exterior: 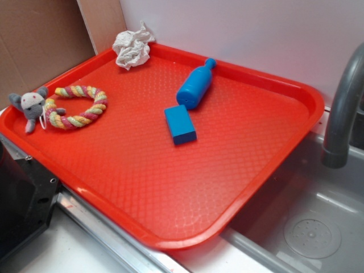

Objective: Grab the blue bottle.

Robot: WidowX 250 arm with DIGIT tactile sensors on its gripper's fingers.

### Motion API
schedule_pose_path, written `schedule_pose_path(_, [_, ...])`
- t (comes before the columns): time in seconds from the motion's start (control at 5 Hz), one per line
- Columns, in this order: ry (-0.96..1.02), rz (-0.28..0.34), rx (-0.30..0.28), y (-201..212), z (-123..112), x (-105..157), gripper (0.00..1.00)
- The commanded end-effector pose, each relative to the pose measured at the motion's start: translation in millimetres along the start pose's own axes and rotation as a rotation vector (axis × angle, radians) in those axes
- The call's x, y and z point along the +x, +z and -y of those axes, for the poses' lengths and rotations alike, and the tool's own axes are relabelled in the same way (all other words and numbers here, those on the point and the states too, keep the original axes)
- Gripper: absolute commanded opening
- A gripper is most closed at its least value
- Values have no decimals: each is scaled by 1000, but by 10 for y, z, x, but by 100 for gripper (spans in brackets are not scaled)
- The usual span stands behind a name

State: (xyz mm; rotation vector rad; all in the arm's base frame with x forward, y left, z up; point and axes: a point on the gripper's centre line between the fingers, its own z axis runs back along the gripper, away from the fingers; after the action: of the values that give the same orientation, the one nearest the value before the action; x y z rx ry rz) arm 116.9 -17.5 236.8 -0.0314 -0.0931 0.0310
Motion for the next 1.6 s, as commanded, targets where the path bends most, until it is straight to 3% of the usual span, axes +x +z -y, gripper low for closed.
schedule_pose_path(0.0, [0,0,0,0,0,0,100])
schedule_pose_path(0.2, [143,57,153,-362,68,395,100])
schedule_pose_path(0.4, [314,159,116,-467,192,803,100])
schedule_pose_path(1.0, [314,159,116,-467,192,803,100])
schedule_pose_path(1.2, [307,132,69,-910,119,1114,100])
schedule_pose_path(1.4, [289,153,23,-1160,194,1391,100])
